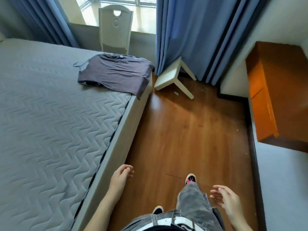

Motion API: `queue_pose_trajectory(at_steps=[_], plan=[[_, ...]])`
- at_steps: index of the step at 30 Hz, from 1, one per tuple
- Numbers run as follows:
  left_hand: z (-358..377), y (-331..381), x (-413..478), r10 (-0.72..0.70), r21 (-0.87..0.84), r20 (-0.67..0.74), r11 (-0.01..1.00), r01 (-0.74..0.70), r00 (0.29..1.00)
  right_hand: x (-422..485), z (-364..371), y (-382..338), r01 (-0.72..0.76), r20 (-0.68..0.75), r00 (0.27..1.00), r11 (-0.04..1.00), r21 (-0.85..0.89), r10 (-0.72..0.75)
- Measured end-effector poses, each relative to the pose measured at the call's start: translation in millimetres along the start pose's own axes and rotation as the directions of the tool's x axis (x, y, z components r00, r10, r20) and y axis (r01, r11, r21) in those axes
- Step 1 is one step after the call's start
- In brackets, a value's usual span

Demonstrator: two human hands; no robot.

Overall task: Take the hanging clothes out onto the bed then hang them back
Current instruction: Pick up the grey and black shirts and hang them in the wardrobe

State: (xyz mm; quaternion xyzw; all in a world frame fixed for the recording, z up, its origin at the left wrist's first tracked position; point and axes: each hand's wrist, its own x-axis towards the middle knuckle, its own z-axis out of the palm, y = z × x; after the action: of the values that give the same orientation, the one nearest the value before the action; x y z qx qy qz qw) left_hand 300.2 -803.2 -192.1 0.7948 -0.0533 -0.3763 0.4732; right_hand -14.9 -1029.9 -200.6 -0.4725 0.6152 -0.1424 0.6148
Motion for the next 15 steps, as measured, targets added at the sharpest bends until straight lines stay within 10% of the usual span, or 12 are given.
queue_pose_trajectory(at_steps=[15], plan=[[108.9, 126.1, 141.1, -0.306, -0.387, -0.416, 0.912, 0.138, 0.856, 321.7, 126.2, -317.0, 0.253, 0.490, 0.869, 0.911, -0.326, -0.066]])
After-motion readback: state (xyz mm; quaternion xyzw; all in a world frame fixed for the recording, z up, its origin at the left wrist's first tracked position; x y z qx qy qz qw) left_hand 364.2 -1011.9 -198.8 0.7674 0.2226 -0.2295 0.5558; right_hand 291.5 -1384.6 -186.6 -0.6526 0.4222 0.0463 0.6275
